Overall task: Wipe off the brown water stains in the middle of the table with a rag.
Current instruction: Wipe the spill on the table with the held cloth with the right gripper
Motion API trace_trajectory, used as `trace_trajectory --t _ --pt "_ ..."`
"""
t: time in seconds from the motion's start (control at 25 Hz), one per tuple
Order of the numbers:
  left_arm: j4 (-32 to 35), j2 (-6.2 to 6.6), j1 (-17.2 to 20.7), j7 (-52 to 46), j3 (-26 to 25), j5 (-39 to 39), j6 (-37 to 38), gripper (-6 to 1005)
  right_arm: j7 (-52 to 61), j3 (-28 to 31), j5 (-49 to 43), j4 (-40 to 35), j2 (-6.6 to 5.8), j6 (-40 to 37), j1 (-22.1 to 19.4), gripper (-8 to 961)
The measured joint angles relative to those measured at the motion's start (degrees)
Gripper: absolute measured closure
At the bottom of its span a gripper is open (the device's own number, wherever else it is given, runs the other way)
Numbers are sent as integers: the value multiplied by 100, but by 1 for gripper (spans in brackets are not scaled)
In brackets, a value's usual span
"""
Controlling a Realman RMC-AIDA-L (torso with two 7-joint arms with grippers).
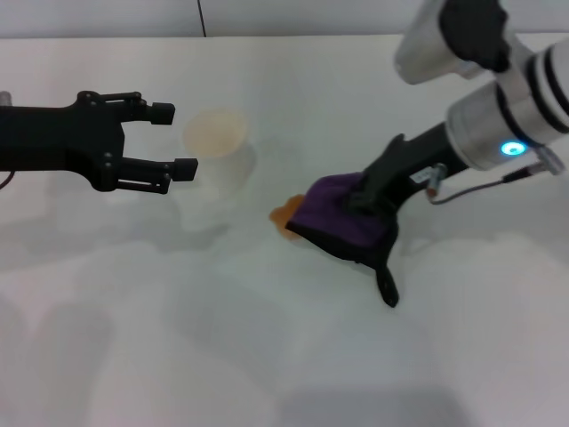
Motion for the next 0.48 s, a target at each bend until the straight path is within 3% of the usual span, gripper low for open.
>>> trace_trajectory --t 0.48 --pt "-12 -71 -124 -6 0 40 5 120 -18 -553 298 1392 22 338 1371 880"
